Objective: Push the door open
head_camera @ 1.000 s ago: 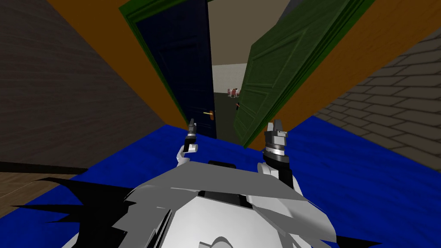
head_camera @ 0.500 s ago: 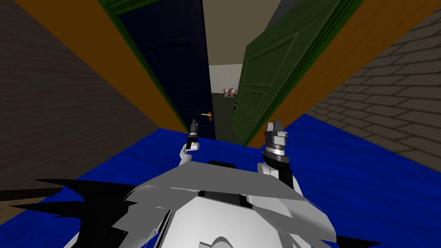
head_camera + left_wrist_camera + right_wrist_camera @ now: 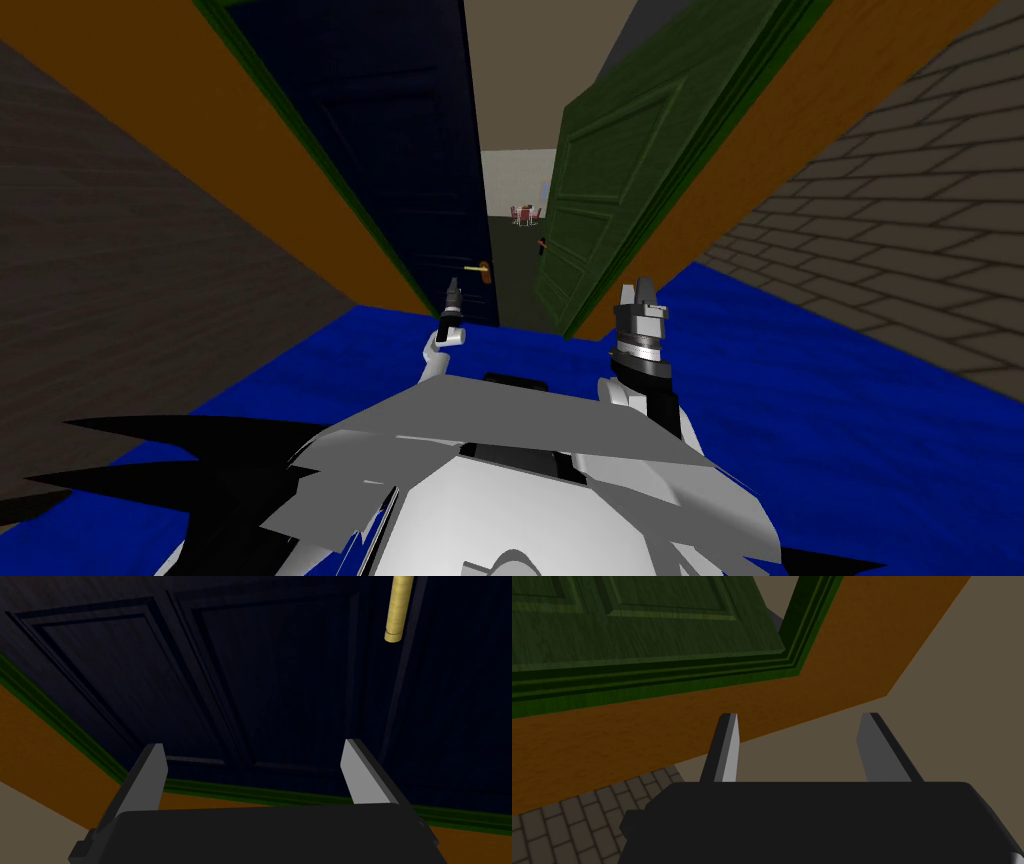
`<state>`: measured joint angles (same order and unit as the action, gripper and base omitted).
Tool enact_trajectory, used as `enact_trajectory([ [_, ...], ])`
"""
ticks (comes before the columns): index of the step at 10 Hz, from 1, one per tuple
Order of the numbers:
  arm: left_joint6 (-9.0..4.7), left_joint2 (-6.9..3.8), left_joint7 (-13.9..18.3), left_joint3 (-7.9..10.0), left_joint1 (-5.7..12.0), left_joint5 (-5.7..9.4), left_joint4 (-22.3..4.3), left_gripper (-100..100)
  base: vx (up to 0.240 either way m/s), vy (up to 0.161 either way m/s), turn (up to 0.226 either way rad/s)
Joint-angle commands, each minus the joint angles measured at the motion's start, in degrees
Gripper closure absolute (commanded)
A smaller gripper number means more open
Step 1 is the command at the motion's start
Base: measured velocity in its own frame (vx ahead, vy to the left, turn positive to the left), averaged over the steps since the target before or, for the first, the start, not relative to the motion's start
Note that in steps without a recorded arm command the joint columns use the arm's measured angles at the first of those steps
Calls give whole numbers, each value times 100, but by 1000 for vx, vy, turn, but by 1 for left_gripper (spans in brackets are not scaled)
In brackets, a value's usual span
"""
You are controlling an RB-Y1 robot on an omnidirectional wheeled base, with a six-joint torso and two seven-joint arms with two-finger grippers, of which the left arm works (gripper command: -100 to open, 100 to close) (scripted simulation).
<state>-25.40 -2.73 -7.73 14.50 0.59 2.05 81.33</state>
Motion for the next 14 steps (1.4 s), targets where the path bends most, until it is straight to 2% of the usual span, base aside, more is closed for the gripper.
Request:
enact_trajectory([
  [1, 34, 30, -21, 65, 176, -6, -286, -100, 31, 134, -158],
  [8, 202, 177, -87, 338, 897, -23, -1381, -100, 27, 130, -152],
  [9, 245, 226, -104, 408, 1083, -28, -1655, -100, 39, 177, -210],
  [14, 335, 354, -139, 554, 1468, -37, -2247, -100, 8, 145, -128],
])
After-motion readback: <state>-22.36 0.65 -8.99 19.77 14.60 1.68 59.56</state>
